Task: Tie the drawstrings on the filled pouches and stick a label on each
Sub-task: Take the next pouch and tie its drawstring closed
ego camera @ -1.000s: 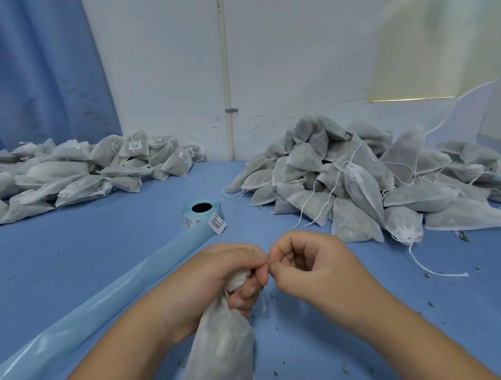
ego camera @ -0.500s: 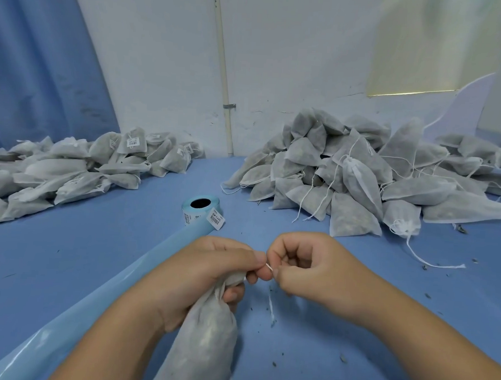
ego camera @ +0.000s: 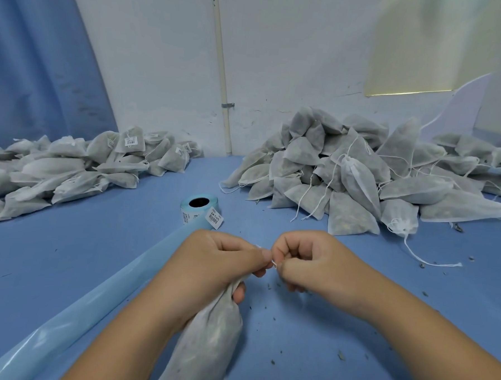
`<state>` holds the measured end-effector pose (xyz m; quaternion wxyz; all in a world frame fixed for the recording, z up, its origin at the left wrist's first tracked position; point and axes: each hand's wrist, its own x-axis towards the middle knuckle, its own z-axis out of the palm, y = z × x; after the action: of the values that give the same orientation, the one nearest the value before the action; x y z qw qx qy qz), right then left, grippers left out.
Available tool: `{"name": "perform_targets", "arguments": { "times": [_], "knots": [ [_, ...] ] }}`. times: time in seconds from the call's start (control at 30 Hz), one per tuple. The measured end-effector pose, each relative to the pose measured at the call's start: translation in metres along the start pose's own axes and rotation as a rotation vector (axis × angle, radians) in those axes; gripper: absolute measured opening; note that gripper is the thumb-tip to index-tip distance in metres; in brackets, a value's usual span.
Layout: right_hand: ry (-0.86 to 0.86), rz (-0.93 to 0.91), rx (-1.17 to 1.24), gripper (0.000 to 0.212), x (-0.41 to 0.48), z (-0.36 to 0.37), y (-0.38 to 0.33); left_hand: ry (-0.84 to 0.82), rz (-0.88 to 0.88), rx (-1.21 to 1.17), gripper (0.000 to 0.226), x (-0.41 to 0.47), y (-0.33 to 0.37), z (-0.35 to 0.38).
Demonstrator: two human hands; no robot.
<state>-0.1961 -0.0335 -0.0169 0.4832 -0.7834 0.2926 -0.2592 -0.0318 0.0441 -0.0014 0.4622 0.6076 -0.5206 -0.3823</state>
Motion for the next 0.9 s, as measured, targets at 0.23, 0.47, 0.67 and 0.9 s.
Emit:
{"name": "perform_targets", "arguments": {
  "times": [0.23,0.47,0.67,0.9],
  "knots": [
    [0.036,-0.008,0.055,0.006,0.001,0.003,0.0,0.044,0.01,0.026,0.019,0.0,0.0,-0.001],
    [0.09,-0.038,0.181,0.011,0.003,0.01,0.0,0.034,0.027,0.002,0.025,0.004,-0.005,0.0],
    [0.204,0.002,0.101,0.018,0.004,0.013,0.0,0.117,0.072,0.164,0.033,0.006,-0.008,0.0],
    [0.333,-0.122,-0.22,0.023,0.001,0.026,0.001,0.083,0.162,0.362,0.023,0.005,-0.012,0.003]
  ]
}}
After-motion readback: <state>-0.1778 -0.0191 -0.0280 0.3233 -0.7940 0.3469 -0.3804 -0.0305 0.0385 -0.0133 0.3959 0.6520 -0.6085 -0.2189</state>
